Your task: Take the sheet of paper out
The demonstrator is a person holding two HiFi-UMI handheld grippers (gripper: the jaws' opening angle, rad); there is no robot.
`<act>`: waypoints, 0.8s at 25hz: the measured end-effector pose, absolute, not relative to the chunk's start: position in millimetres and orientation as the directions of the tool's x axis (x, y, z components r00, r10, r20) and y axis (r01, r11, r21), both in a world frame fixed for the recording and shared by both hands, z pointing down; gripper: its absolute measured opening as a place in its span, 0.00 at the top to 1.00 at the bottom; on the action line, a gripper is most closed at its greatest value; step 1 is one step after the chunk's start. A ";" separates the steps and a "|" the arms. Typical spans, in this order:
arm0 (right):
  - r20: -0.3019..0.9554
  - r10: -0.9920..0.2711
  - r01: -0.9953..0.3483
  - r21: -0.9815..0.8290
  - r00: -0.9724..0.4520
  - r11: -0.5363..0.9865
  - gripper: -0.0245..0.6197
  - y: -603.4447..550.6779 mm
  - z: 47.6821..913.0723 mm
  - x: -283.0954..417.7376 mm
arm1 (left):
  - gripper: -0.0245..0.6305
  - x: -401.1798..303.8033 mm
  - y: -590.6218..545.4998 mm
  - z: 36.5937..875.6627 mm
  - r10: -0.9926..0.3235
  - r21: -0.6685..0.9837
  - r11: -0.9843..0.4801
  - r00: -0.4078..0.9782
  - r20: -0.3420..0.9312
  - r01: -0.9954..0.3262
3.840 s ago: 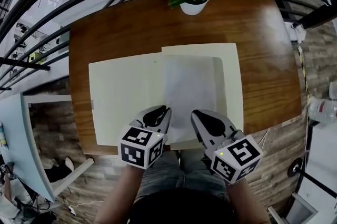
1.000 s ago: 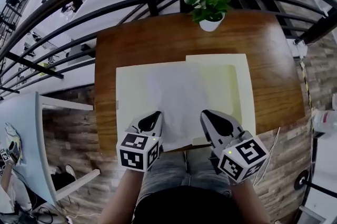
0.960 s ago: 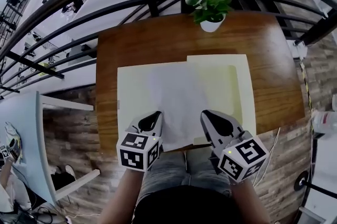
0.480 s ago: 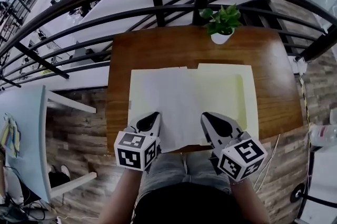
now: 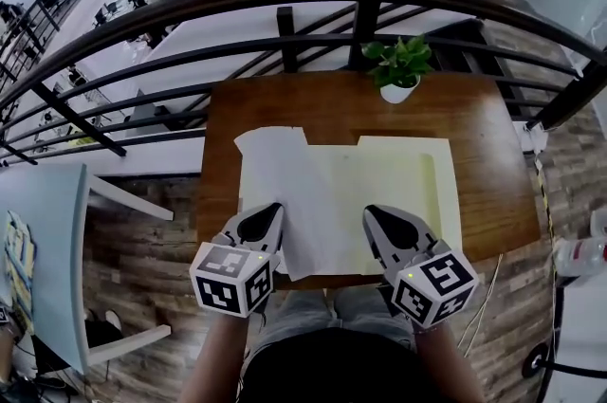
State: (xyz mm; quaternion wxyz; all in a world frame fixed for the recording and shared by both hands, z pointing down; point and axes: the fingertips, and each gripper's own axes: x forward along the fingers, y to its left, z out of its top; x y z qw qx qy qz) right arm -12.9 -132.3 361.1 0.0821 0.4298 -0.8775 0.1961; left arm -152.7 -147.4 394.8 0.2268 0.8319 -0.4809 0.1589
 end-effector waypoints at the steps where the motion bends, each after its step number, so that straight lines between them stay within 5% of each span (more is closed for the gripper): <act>1: 0.309 -0.726 -0.789 -0.263 -0.614 0.555 0.92 -133.8 358.5 -12.6 | 0.93 -152.5 -149.3 389.4 -0.733 0.224 -0.438 0.490 0.471 -0.870; 20: 0.135 -0.751 -0.760 -0.198 -0.647 0.619 0.92 -160.1 282.7 -16.4 | 0.93 -108.9 -174.9 299.5 -0.773 0.241 -0.543 0.591 0.230 -0.804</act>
